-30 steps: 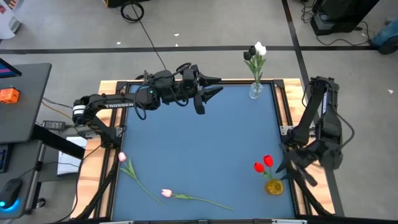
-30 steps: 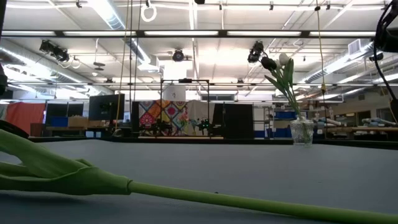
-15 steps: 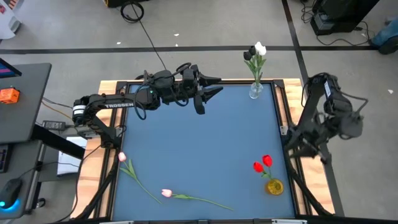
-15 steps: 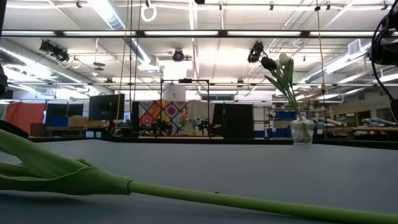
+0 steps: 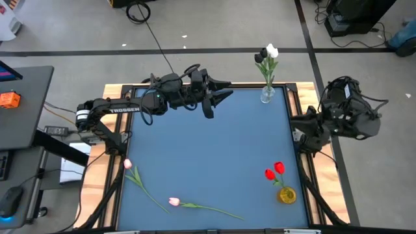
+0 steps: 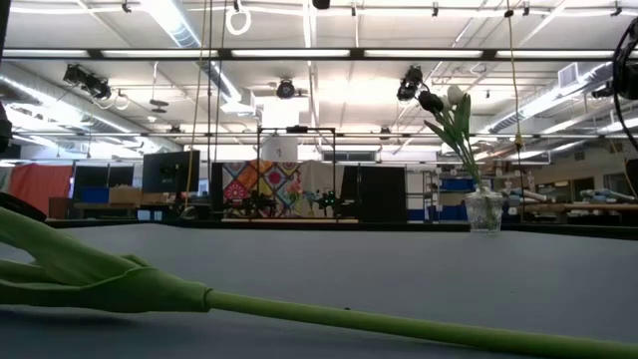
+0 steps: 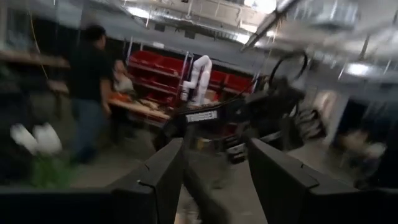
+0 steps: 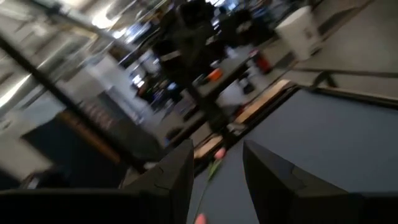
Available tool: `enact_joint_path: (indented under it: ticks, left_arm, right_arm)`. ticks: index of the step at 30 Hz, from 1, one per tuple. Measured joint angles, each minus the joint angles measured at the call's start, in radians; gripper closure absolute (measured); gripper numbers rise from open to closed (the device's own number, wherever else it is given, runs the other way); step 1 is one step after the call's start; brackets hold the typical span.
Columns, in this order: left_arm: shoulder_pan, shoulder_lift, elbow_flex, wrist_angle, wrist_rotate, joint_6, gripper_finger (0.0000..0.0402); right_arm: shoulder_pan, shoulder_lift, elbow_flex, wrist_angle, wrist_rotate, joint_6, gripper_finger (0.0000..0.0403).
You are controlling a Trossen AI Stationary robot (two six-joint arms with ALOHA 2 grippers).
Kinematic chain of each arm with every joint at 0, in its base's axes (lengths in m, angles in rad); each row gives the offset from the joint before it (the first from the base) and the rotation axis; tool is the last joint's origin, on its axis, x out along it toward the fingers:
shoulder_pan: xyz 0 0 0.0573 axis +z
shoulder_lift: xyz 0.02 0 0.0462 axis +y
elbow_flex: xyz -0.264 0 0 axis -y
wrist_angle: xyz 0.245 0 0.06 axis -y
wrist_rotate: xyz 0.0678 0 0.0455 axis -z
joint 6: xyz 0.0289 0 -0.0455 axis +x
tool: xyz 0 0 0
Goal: Sort flowers into vase by color
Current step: Put the left pink tulip into the yellow vase
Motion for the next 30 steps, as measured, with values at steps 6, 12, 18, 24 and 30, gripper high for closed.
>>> enact_joint_path:
  ticks: [6,12,18,24,30]
  left_arm:
    - [-0.015,0.0,0.0,0.004,0.001,-0.322,0.0216]
    - [-0.016,0.0,0.0,0.005,0.0,-0.375,0.0216]
    - [-0.02,0.0,0.0,0.024,0.181,-0.501,0.0216]
    - [-0.016,-0.002,0.002,-0.123,0.263,-0.608,0.0218]
    - [-0.073,-0.007,0.001,-0.748,0.01,-0.782,0.0236]
  right_arm:
    - [-0.095,0.071,0.0,0.0,0.065,0.108,0.0257]
    - [-0.208,0.138,0.0,0.001,0.042,0.169,0.0257]
    - [-0.324,0.163,-0.002,-0.001,-0.048,0.184,0.0257]
    - [-0.442,0.128,-0.002,-0.008,-0.153,0.169,0.0257]
    - [-0.564,0.082,-0.002,-0.05,-0.238,0.083,0.0257]
